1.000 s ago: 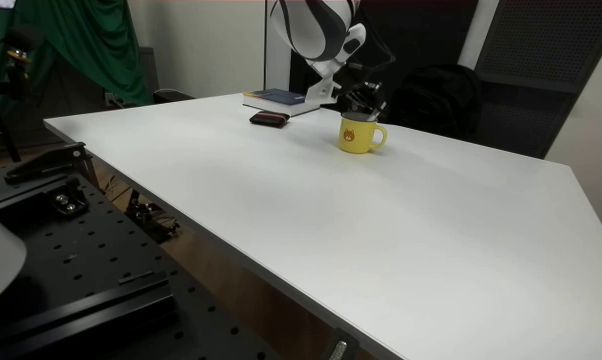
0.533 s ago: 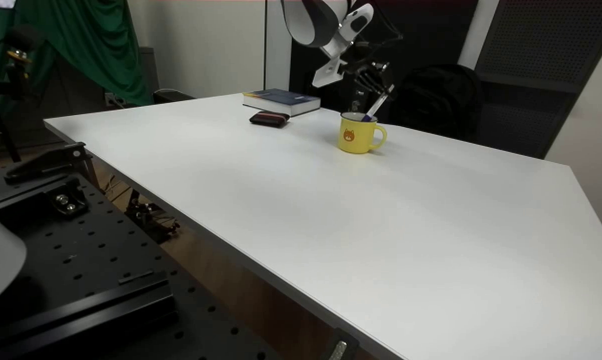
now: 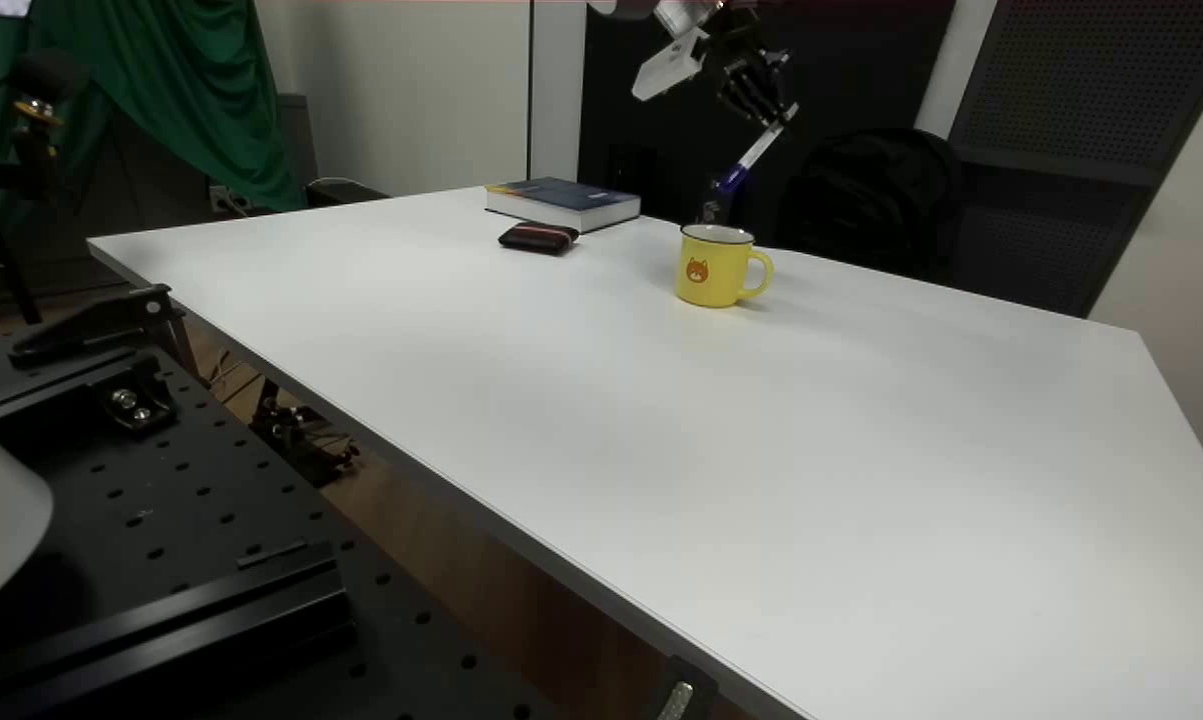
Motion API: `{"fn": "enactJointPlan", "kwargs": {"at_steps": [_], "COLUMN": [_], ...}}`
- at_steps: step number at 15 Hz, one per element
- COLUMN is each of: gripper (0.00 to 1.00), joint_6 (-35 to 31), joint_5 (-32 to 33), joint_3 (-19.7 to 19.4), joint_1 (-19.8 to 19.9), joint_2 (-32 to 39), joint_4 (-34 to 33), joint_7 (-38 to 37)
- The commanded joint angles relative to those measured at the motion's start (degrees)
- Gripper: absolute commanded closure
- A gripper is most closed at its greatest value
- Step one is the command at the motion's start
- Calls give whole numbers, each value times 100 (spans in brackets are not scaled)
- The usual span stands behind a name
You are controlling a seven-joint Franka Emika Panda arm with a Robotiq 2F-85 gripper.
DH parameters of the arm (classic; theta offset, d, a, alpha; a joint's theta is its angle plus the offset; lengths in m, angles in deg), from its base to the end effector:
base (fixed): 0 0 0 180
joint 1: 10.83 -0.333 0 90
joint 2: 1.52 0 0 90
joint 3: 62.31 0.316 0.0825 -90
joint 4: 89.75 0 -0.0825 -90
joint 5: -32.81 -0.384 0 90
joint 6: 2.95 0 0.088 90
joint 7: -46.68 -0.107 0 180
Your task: Put the marker on the table
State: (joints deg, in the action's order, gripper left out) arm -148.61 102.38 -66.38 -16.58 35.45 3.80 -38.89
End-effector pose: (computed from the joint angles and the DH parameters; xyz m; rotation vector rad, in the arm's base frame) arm 0.7082 0.0394 0.2631 2.4538 -0.5955 0.9657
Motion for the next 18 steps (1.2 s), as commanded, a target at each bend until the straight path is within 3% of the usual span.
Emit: {"fn": "enactJointPlan", "kwargs": {"at_steps": [1,6,12,18], "gripper": [96,96,96,96], "joint_6": [-274,-767,-1064,-1103], "joint_5": [-663,-1565,-2450,-4094], "joint_3": [342,465,350,326], "joint_1": [191,13,-256,-365], "joint_2": [-136,91,380,588], "joint_4": [180,517,827,993], "joint_7": [856,1836,2655,4171]}}
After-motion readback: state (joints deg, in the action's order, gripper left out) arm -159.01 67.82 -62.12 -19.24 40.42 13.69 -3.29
